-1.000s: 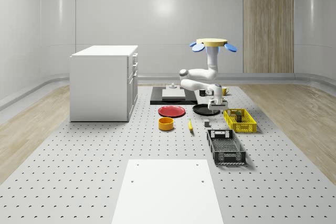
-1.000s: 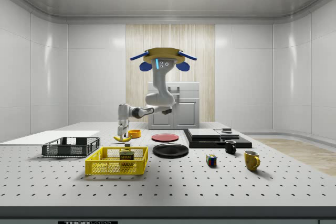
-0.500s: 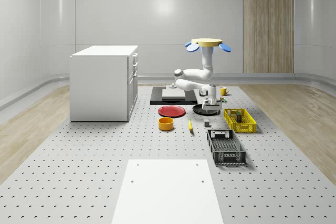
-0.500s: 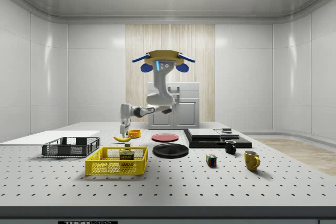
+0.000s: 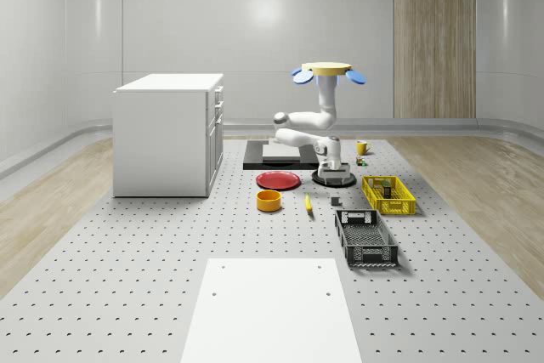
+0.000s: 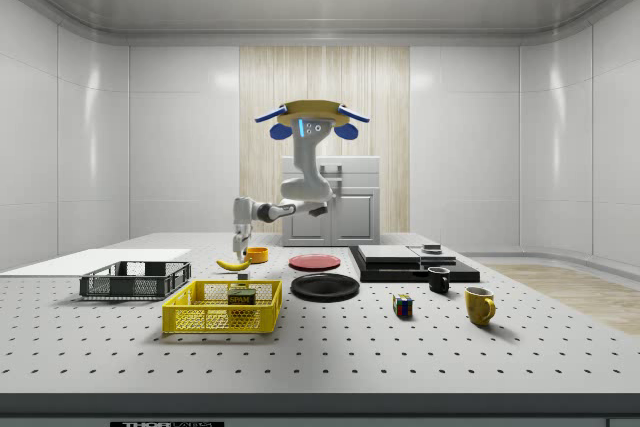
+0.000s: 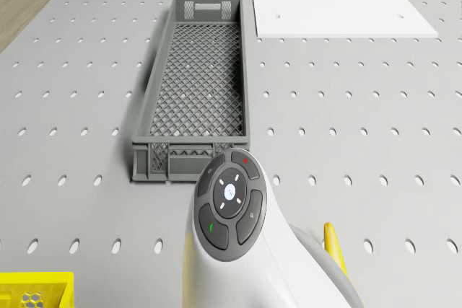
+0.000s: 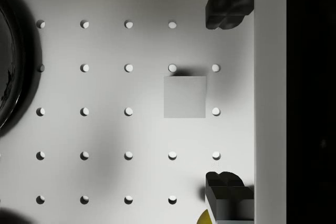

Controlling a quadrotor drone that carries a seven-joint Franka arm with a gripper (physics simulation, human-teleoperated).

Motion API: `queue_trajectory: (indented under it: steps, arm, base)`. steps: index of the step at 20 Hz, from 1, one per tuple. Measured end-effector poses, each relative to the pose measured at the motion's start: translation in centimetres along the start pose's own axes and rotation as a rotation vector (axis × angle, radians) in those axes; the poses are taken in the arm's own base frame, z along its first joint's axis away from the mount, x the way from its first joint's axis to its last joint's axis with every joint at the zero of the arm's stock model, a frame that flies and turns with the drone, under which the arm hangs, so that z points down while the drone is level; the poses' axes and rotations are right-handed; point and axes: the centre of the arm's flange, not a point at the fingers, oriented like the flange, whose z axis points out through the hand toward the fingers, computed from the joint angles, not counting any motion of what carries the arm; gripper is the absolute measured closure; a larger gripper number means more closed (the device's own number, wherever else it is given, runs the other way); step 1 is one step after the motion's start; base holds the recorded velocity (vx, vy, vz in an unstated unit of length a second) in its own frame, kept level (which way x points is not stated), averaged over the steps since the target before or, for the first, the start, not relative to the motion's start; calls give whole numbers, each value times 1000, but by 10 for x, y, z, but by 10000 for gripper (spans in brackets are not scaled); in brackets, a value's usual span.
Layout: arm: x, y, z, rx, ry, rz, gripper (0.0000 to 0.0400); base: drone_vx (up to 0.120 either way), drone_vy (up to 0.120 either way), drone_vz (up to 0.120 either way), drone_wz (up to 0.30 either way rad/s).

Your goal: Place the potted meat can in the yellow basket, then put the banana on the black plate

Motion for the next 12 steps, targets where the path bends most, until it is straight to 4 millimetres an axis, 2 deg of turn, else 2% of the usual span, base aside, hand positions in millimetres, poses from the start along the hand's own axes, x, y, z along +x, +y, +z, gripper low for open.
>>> queue_trajectory:
  steps: [6,12]
  arm:
    - [0,0,0,0,0,0,0]
    - [0,0,0,0,0,0,0]
  base:
    - [0,-120,0,0]
    - [120,-120,0,0]
